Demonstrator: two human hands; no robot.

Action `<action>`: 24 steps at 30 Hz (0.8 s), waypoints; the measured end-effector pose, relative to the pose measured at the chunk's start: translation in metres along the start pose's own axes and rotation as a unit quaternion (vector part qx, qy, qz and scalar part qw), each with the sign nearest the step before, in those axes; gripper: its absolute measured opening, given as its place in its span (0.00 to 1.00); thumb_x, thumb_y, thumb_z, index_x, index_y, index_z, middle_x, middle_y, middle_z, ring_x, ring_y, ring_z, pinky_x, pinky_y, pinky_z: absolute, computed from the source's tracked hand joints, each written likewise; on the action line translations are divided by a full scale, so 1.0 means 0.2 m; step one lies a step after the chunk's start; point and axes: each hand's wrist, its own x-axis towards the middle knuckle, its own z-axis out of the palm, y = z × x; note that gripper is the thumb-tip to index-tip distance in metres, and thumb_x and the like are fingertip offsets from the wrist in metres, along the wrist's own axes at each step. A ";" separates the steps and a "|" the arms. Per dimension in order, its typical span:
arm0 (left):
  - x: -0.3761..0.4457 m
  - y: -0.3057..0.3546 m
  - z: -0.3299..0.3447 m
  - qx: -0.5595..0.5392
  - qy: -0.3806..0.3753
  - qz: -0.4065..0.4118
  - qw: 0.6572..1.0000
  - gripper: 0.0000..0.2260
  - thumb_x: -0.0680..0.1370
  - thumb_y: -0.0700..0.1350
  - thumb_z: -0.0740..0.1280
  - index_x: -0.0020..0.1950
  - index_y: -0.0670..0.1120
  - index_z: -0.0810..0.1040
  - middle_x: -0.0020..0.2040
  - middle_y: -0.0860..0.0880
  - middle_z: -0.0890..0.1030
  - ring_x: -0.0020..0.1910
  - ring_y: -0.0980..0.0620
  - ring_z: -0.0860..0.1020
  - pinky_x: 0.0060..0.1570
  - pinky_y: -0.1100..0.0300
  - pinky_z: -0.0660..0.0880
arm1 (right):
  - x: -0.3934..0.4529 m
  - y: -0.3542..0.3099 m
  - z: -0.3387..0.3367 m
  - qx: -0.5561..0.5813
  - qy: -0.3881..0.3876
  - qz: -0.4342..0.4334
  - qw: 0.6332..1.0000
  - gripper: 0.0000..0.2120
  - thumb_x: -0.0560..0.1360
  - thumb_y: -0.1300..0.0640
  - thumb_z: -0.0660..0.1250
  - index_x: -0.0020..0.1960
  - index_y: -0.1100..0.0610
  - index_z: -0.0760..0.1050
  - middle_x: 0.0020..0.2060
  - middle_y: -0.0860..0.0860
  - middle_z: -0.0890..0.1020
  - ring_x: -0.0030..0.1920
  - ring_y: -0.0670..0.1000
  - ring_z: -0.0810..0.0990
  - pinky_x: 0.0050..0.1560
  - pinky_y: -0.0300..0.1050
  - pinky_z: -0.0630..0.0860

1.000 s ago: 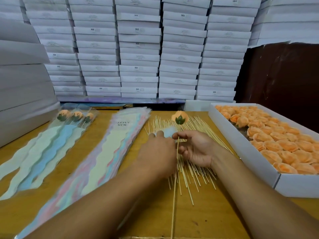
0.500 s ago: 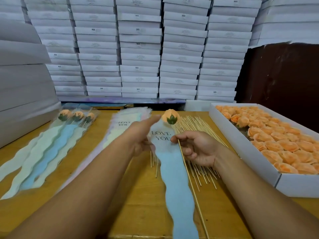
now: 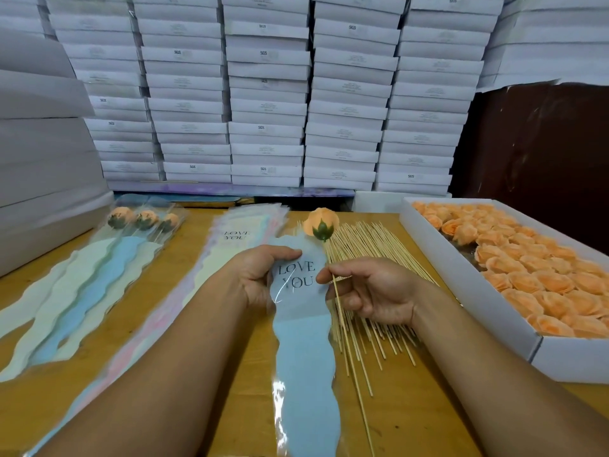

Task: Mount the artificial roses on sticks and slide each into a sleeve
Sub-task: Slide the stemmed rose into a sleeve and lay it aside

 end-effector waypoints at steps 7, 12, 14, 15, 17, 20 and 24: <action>-0.06 -0.04 -0.04 0.027 -0.012 -0.002 1.000 0.09 0.69 0.37 0.72 0.46 0.34 0.81 0.41 0.36 0.84 0.33 0.40 0.84 0.31 0.46 0.81 | 0.03 0.00 -0.08 0.042 0.025 0.014 0.999 0.10 0.74 0.54 0.68 0.48 0.60 0.82 0.49 0.63 0.85 0.24 0.44 0.74 0.19 0.33 0.68; -0.09 -0.10 -0.10 0.031 -0.067 0.006 0.997 0.09 0.71 0.37 0.73 0.49 0.35 0.83 0.47 0.37 0.84 0.41 0.40 0.85 0.42 0.45 0.83 | 0.06 -0.02 -0.14 0.082 0.074 0.019 0.994 0.10 0.73 0.55 0.69 0.47 0.61 0.82 0.43 0.58 0.85 0.23 0.43 0.74 0.18 0.31 0.68; -0.09 -0.12 -0.13 0.036 -0.086 0.020 0.995 0.08 0.71 0.37 0.73 0.48 0.36 0.85 0.48 0.37 0.85 0.43 0.40 0.85 0.45 0.45 0.83 | 0.09 -0.07 -0.15 0.089 0.111 0.013 0.990 0.09 0.73 0.55 0.69 0.48 0.61 0.81 0.38 0.55 0.84 0.22 0.42 0.73 0.17 0.31 0.67; -0.09 -0.12 -0.14 0.040 -0.093 0.026 0.994 0.09 0.71 0.37 0.73 0.50 0.36 0.85 0.49 0.37 0.84 0.44 0.40 0.85 0.48 0.45 0.82 | 0.12 -0.10 -0.16 0.086 0.133 0.009 0.987 0.08 0.75 0.55 0.68 0.48 0.60 0.81 0.36 0.53 0.83 0.21 0.41 0.72 0.16 0.30 0.66; -0.09 -0.13 -0.14 0.042 -0.102 0.038 0.993 0.10 0.71 0.36 0.73 0.52 0.36 0.84 0.50 0.37 0.84 0.45 0.40 0.84 0.52 0.44 0.81 | 0.17 -0.17 -0.17 0.072 0.177 -0.001 0.982 0.08 0.81 0.55 0.65 0.48 0.59 0.78 0.33 0.51 0.83 0.20 0.41 0.71 0.16 0.30 0.64; -0.10 -0.13 -0.14 0.043 -0.106 0.046 0.992 0.13 0.70 0.35 0.74 0.54 0.35 0.83 0.50 0.35 0.84 0.44 0.39 0.84 0.48 0.44 0.82 | 0.27 -0.26 -0.19 0.071 0.238 -0.011 0.969 0.10 0.84 0.54 0.62 0.46 0.58 0.76 0.28 0.50 0.81 0.18 0.40 0.70 0.15 0.29 0.63; -0.11 -0.13 -0.14 0.061 -0.110 0.048 0.991 0.16 0.68 0.34 0.76 0.56 0.35 0.82 0.50 0.36 0.83 0.45 0.39 0.84 0.47 0.45 0.82 | 0.41 -0.35 -0.24 0.106 0.300 -0.023 0.948 0.14 0.85 0.54 0.59 0.43 0.57 0.73 0.24 0.47 0.77 0.17 0.40 0.69 0.15 0.29 0.62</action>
